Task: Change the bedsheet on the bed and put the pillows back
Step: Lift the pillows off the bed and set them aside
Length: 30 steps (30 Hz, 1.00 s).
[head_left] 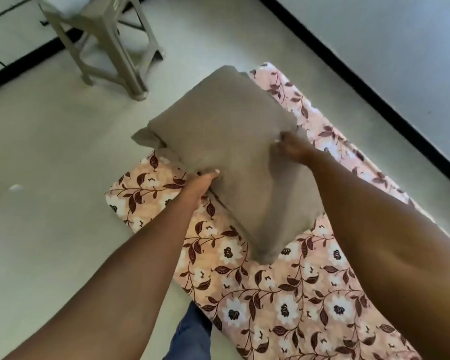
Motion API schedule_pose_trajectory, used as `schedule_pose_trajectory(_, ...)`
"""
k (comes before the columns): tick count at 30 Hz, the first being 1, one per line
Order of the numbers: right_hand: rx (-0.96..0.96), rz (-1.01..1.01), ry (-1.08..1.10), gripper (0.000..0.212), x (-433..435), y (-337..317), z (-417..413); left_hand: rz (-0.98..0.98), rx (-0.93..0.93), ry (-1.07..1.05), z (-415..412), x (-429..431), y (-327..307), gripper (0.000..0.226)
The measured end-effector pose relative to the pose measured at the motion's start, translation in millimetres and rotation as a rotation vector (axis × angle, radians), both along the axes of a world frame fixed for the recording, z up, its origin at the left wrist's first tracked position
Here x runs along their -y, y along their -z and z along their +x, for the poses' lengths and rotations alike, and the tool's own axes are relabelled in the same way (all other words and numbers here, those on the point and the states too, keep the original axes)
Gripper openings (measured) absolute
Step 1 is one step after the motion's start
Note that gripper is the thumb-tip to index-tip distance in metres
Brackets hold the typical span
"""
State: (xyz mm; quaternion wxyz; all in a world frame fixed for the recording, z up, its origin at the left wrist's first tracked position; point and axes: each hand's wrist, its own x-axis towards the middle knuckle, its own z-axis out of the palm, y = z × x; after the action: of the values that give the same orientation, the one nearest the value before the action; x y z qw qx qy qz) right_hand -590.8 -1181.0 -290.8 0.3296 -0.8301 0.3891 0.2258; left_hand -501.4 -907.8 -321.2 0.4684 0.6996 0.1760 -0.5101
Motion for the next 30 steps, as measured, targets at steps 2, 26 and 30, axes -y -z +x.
schedule_pose_trajectory(2,-0.121,-0.045,-0.05,0.073,-22,22,-6,0.03,0.04,0.016,2,6,12,0.063)
schedule_pose_trajectory(26,0.065,-0.123,0.318,0.063,-131,-105,-282,0.164,0.309,0.727,-177,31,-129,0.039)
schedule_pose_trajectory(30,0.046,-0.142,0.4,0.066,-169,-121,-395,0.056,0.378,0.8,-275,18,-153,0.029)
